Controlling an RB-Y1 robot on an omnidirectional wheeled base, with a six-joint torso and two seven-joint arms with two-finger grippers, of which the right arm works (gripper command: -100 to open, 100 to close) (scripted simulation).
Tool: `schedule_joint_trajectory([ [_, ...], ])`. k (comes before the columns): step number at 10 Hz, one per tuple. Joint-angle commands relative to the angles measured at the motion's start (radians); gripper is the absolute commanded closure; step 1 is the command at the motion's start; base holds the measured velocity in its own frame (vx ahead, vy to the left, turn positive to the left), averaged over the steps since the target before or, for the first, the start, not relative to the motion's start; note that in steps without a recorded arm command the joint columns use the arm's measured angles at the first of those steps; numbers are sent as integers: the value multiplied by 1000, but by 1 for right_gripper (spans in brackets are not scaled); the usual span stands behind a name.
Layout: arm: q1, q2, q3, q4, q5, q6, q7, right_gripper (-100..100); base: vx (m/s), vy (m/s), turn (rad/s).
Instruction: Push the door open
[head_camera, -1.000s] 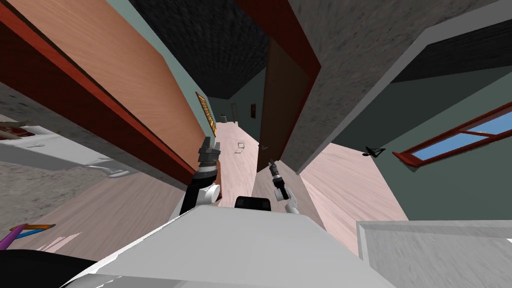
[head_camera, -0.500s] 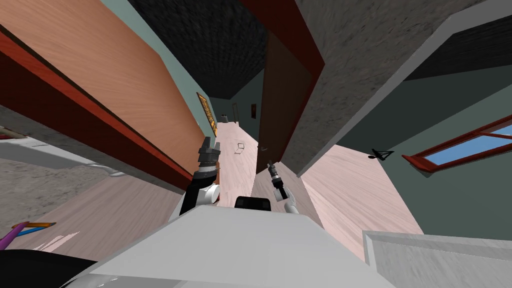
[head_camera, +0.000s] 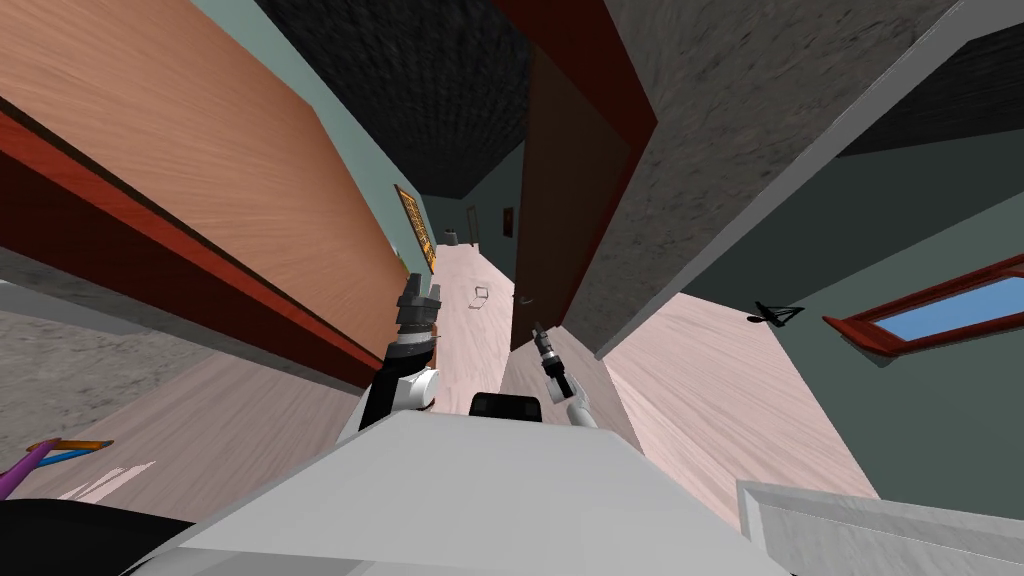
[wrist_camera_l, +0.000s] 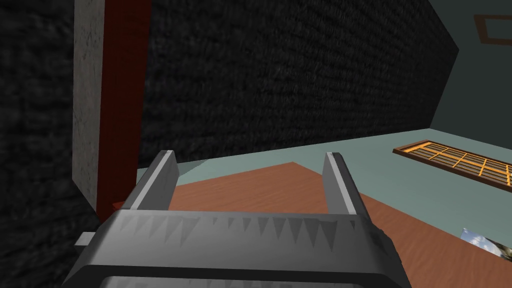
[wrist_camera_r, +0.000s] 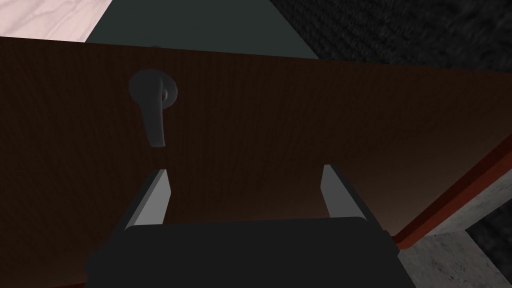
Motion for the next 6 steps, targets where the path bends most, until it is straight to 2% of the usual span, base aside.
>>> schedule_joint_trajectory([
  [1, -13, 2, 2, 33, 7, -8, -9, -100, 82, -82, 32],
  [3, -28, 4, 5, 69, 16, -16, -20, -100, 93, -69, 32],
  [4, -43, 5, 8, 105, 25, -23, -31, -100, 119, -100, 57],
  [6, -58, 7, 11, 141, 33, -31, -42, -100, 103, -105, 45],
])
